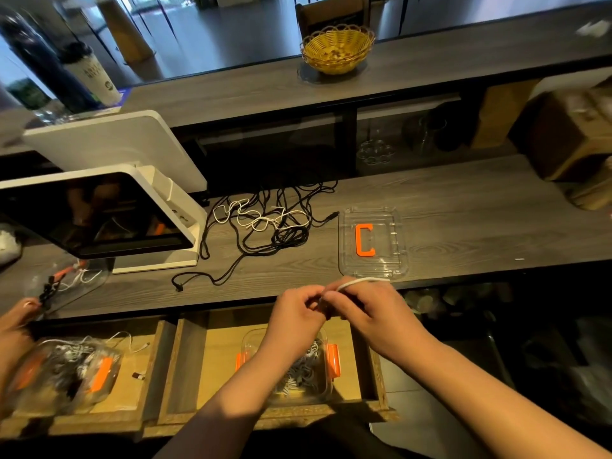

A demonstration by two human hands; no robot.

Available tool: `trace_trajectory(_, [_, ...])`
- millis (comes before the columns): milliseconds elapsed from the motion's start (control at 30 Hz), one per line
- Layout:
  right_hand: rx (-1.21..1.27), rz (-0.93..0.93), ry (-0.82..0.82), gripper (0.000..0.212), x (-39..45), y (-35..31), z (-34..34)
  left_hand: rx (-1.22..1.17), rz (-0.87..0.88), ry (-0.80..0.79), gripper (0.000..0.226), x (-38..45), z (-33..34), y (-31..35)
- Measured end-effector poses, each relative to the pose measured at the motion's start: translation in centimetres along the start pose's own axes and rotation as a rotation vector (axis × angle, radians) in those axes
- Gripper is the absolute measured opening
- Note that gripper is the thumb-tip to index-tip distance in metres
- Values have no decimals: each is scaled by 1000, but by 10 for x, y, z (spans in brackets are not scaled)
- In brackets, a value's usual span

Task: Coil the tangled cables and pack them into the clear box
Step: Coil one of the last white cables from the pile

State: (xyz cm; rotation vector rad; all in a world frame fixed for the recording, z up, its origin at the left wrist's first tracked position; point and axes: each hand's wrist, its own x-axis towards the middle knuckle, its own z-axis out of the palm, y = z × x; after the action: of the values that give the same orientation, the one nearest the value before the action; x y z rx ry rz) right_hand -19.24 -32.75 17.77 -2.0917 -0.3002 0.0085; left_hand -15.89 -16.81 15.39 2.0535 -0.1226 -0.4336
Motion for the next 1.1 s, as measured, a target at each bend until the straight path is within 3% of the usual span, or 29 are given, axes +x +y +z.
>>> trace_trajectory(300, [-105, -6, 106, 42, 12, 5, -19, -68, 83, -223, 18, -11, -5, 18])
trace_trajectory(400, [-18, 104, 134, 29, 9, 8, -19, -84, 165, -240, 25, -14, -5, 20])
trace_trajectory(500, [188, 213, 172, 18, 8, 5, -21, -100, 232, -178, 26, -19, -4, 19])
trace_trajectory(600, [313, 337, 140, 34, 11, 2, -23, -111, 318, -83, 23, -22, -2, 19])
trace_trajectory(733, [477, 532, -21, 48, 11, 2, -25, -108, 416, 0, 34, -23, -1, 18])
trace_trajectory(867, [699, 701, 31, 37, 10, -2, -21, -74, 446, 78, 30, -22, -2, 17])
trace_trajectory(1000, [839, 750, -20, 30, 12, -7, -15, 27, 531, 133, 27, -21, -6, 15])
trace_trajectory(1100, [726, 682, 33, 36, 15, -5, -10, 2, 497, 115, 22, -20, -11, 10])
